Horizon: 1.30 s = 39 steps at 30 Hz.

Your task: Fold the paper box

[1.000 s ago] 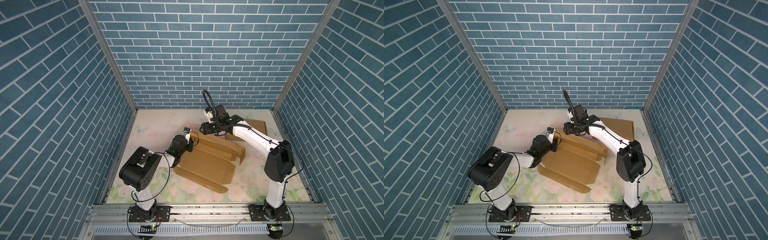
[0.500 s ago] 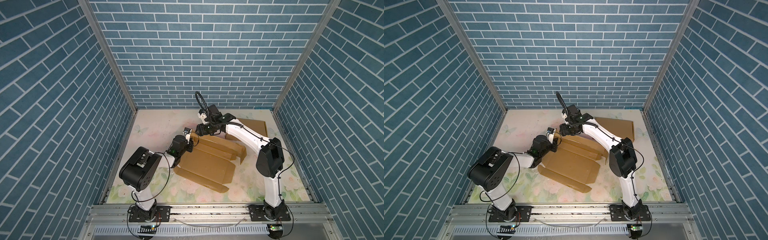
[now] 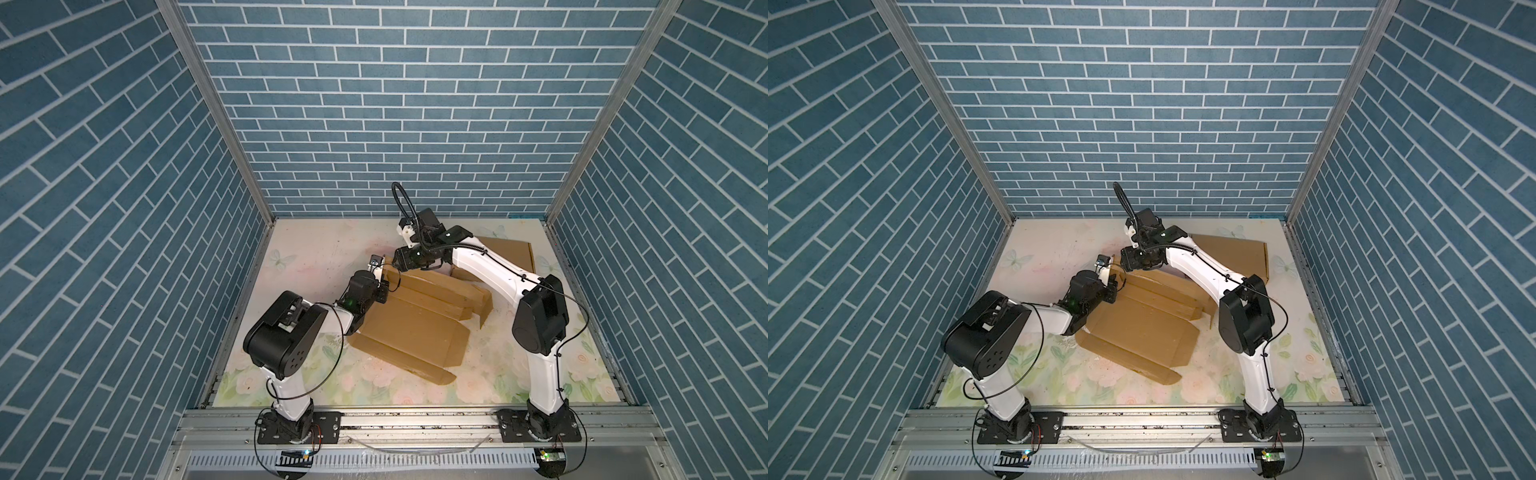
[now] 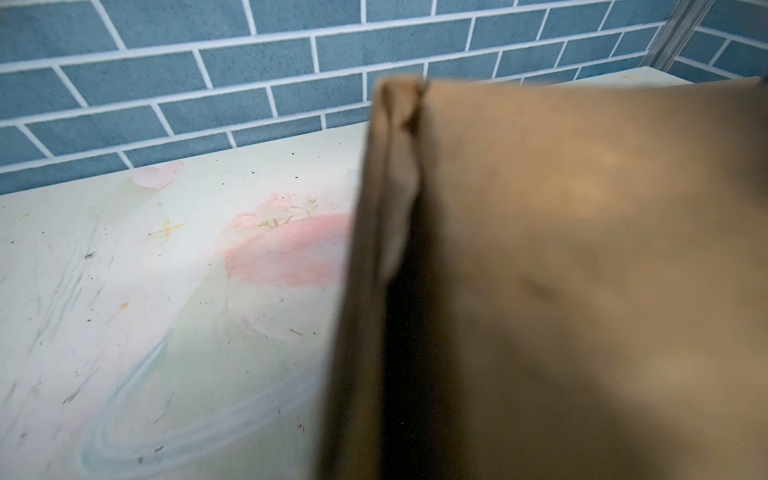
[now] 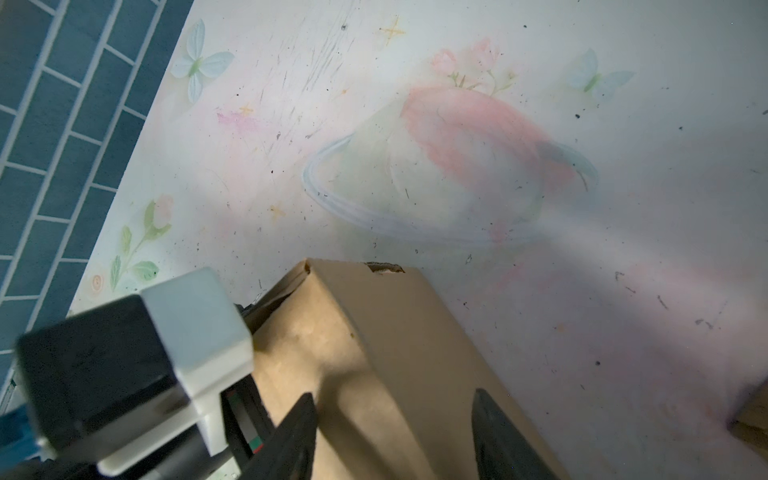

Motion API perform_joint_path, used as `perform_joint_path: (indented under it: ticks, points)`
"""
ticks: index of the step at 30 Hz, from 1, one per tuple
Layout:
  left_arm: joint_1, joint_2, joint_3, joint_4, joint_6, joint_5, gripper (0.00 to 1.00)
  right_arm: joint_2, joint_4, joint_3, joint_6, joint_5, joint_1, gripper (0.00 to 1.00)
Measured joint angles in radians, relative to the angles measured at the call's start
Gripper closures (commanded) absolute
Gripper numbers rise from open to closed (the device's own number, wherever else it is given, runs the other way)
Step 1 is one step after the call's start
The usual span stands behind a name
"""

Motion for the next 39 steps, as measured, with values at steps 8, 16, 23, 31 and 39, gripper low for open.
perform_joint_path:
  ticks: [8,16,23,31,39]
  points:
    - [-0.013,-0.003,-0.043,0.06,-0.002,-0.121,1.0,-0.134,-0.005,-0.086,0.023,0.014,-0.058,0.37]
    - [-0.057,-0.061,-0.147,0.114,-0.01,-0.28,1.0,-0.601,-0.066,-0.393,0.232,0.21,-0.151,0.34]
    - [-0.066,-0.069,-0.164,0.127,-0.01,-0.325,1.0,-0.652,-0.129,-0.504,0.364,0.189,-0.154,0.29]
    - [-0.077,-0.068,-0.187,0.159,-0.011,-0.347,1.0,-0.531,-0.103,-0.505,0.413,0.101,-0.164,0.28]
    - [-0.08,-0.061,-0.192,0.179,-0.01,-0.351,1.0,-0.464,-0.039,-0.506,0.443,0.045,-0.169,0.29]
